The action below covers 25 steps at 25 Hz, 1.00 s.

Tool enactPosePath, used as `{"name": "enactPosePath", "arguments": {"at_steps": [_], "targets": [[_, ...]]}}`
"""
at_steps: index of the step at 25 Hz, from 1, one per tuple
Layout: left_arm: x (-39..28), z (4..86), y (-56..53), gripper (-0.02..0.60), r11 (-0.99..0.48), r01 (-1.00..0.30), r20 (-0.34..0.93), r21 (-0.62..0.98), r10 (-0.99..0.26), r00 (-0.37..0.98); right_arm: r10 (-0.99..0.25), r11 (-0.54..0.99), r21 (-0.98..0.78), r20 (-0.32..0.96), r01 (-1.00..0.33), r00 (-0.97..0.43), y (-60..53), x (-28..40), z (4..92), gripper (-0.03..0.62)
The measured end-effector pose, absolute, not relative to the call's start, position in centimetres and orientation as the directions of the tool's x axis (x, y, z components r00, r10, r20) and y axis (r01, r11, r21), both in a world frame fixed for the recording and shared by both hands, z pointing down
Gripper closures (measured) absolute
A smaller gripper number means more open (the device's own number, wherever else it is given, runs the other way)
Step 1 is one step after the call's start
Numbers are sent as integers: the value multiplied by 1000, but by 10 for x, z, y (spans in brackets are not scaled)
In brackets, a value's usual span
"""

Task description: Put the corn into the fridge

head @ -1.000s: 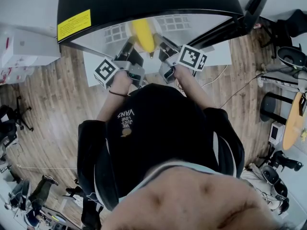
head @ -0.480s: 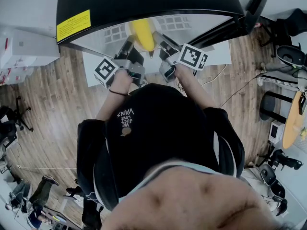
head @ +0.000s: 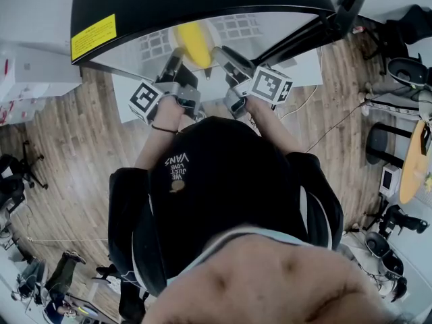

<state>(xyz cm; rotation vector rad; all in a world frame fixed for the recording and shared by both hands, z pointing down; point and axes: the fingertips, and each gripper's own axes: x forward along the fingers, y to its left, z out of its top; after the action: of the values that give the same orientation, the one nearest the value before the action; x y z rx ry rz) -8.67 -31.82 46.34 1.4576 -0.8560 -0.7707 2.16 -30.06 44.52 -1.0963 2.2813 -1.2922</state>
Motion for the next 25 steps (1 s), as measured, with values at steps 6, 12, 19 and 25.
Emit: {"name": "enactPosePath", "arguments": {"at_steps": [6, 12, 19, 25], "targets": [[-88, 466, -319, 548, 7, -82, 44, 997, -886, 461, -749, 381, -722, 126, -578, -651, -287, 26, 441, 428], [-91, 467, -321, 548, 5, -87, 42, 996, -901, 432, -749, 477, -561, 143, -677, -647, -275, 15, 436, 428], [-106, 463, -322, 548, -2, -88, 34, 996, -913, 406, -776, 562, -207, 202, -801, -597, -265, -8, 426, 428], [-104, 464, -322, 548, -22, -82, 13, 996, -914, 405, -770, 593, -69, 241, -802, -590, -259, -17, 434, 428]]}}
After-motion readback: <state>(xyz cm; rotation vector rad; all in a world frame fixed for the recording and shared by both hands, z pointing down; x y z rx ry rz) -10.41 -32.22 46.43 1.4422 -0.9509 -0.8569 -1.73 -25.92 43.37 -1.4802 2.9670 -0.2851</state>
